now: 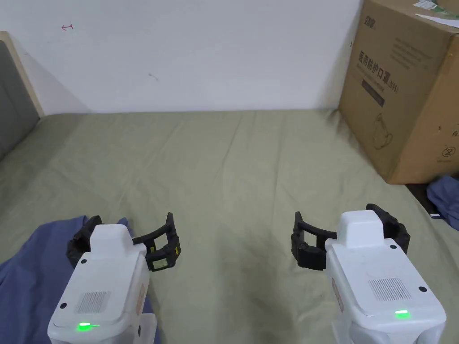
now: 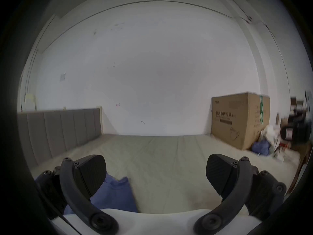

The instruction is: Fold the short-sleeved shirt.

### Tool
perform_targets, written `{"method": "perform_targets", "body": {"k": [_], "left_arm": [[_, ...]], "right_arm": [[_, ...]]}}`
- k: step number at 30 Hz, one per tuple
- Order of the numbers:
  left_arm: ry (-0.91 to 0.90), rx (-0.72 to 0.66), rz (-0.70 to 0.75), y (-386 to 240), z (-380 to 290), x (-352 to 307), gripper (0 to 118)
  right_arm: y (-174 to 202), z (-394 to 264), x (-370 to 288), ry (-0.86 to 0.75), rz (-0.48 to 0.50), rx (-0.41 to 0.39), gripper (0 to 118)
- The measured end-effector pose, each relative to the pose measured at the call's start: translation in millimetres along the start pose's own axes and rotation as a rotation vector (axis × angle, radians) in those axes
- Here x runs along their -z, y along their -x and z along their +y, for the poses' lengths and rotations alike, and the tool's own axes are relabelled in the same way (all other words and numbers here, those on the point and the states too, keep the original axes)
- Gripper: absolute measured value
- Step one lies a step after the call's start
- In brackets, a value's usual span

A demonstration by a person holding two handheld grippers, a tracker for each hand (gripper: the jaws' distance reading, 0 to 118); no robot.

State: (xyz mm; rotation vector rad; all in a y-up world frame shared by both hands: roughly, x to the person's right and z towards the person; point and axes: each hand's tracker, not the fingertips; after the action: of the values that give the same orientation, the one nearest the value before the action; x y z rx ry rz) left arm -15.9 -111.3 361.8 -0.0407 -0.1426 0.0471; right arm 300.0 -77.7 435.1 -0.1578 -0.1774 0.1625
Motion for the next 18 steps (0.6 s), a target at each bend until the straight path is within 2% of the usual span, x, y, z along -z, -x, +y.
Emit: {"method": "perform_targets", "body": {"k": [1,3,4,7,9,11,12,14,15,16,18], "left_arm": [[0.013,-0.090,-0.012,4,4,1,118],[0.024,-0.382,-0.084,19,13,3,118],[0.017,-0.535,-0.126,28,14,3,118],[-0.022,-1.057,-0.236,53,8,4,118],[-0.016,-1.261,-0.240,61,-1,5,118],[0.021,-1.315,-0.223,64,-4,5,118],[0.033,-1.274,-0.224,66,-4,6,118],[0.064,-1.106,-0.206,63,3,7,118],[0.070,-0.954,-0.171,56,12,6,118],[0.064,-0.821,-0.142,52,18,5,118],[0.027,-0.437,-0.081,30,31,2,118]], "right_arm": [[3,3,-1,-0.006,-0.022,-0.047,109],[14,11,-5,-0.036,-0.089,-0.216,109],[21,14,-7,-0.058,-0.136,-0.315,109],[44,16,-14,-0.196,-0.301,-0.678,109],[54,10,-17,-0.310,-0.414,-0.888,109],[58,5,-17,-0.382,-0.470,-1.001,109],[57,2,-17,-0.395,-0.470,-1.000,109],[53,7,-19,-0.358,-0.418,-0.883,109],[49,13,-20,-0.305,-0.367,-0.762,109],[42,17,-19,-0.277,-0.338,-0.681,109],[27,26,-19,-0.191,-0.230,-0.423,109]]}}
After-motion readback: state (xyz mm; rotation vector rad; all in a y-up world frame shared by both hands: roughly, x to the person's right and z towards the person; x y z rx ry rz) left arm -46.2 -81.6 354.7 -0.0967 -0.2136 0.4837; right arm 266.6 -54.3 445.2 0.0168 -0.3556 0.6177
